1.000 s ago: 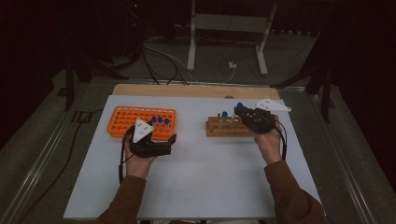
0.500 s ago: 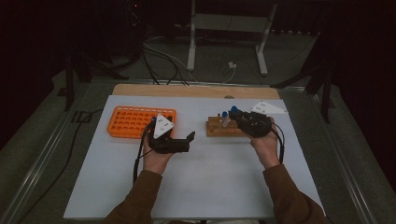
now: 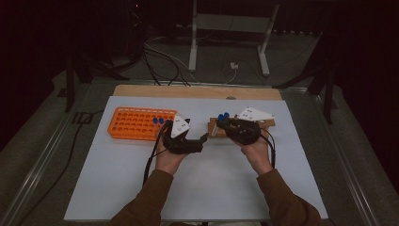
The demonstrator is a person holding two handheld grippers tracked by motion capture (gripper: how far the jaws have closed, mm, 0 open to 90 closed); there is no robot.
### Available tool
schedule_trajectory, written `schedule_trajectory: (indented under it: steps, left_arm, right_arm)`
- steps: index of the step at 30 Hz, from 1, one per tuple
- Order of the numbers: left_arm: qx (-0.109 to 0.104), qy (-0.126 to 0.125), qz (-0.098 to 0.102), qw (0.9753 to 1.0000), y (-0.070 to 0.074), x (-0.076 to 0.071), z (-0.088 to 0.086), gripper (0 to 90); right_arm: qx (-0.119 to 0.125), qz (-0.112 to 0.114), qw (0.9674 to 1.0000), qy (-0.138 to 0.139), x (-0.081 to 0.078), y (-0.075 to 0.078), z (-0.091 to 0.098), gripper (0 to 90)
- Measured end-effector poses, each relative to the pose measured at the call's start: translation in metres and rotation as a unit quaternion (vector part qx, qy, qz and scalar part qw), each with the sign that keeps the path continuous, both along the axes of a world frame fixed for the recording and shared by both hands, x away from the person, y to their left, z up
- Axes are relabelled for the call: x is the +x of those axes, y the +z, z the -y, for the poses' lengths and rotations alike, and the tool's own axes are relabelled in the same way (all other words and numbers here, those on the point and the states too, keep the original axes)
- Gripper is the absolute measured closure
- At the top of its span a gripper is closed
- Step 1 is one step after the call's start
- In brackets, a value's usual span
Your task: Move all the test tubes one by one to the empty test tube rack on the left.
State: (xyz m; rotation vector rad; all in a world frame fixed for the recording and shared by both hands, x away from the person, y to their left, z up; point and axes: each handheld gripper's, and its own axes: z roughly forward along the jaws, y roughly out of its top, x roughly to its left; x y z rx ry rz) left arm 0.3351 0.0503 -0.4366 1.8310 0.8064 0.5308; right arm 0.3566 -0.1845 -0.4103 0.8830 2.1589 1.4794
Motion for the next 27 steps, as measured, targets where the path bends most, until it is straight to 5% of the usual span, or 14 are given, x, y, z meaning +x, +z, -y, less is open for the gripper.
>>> schedule_trajectory:
  steps: [10,27]
  left_arm:
    - [0.004,-0.025,0.001,0.9997,-0.003,-0.002,0.011,51.9]
    - [0.013,-0.037,0.0,0.9992,-0.007,-0.001,0.012,77.4]
  right_arm:
    - [-0.004,-0.003,0.9996,0.03,-0.008,-0.001,-0.022,76.5]
    - [0.005,-0.022,0.9984,0.052,-0.009,-0.002,-0.032,76.2]
